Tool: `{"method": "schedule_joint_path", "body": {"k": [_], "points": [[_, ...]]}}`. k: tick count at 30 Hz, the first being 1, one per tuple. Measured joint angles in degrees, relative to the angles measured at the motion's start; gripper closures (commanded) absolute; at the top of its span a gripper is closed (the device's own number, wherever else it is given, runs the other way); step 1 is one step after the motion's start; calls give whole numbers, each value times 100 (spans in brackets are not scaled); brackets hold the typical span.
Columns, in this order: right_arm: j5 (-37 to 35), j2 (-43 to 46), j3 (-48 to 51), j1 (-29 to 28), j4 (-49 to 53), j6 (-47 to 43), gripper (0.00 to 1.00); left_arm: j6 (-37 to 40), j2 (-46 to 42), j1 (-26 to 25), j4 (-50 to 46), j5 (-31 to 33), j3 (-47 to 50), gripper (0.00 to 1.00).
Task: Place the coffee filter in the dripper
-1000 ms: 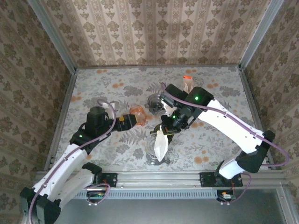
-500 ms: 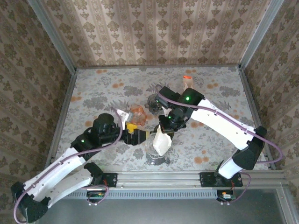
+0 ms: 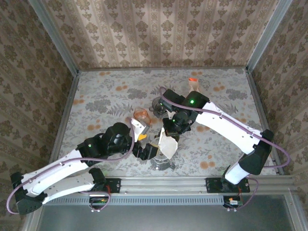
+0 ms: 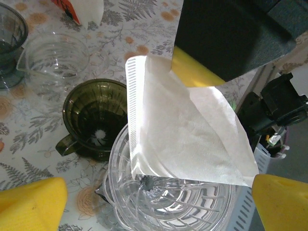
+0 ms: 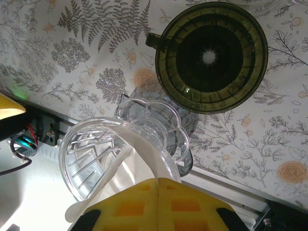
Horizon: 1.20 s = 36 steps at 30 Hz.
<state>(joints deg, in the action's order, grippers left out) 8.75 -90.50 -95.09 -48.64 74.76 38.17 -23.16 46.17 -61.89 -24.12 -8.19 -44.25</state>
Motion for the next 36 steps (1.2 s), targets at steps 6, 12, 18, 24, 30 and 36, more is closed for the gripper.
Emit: {"method": "schedule_joint_path", "body": {"k": [6,12,18,24,30,36], "points": [[-48,0,9,0,-59,0,100,70,203,-107,59,160,-175,3],[-68,0,74,0,-138,0,100,76,603,-111,133,138,-203,25],[-68,2,125,0,-181,0,100,42,697,-114,131,162,-205,18],[-83,2,184,0,-256,0,100,11,527,-116,50,181,-345,1],[-107,2,186,0,-267,0,99,33,745,-264,48,184,-787,0],[-107,35,289,0,-319,4,92,39,1080,-365,-55,212,-855,16]]}}
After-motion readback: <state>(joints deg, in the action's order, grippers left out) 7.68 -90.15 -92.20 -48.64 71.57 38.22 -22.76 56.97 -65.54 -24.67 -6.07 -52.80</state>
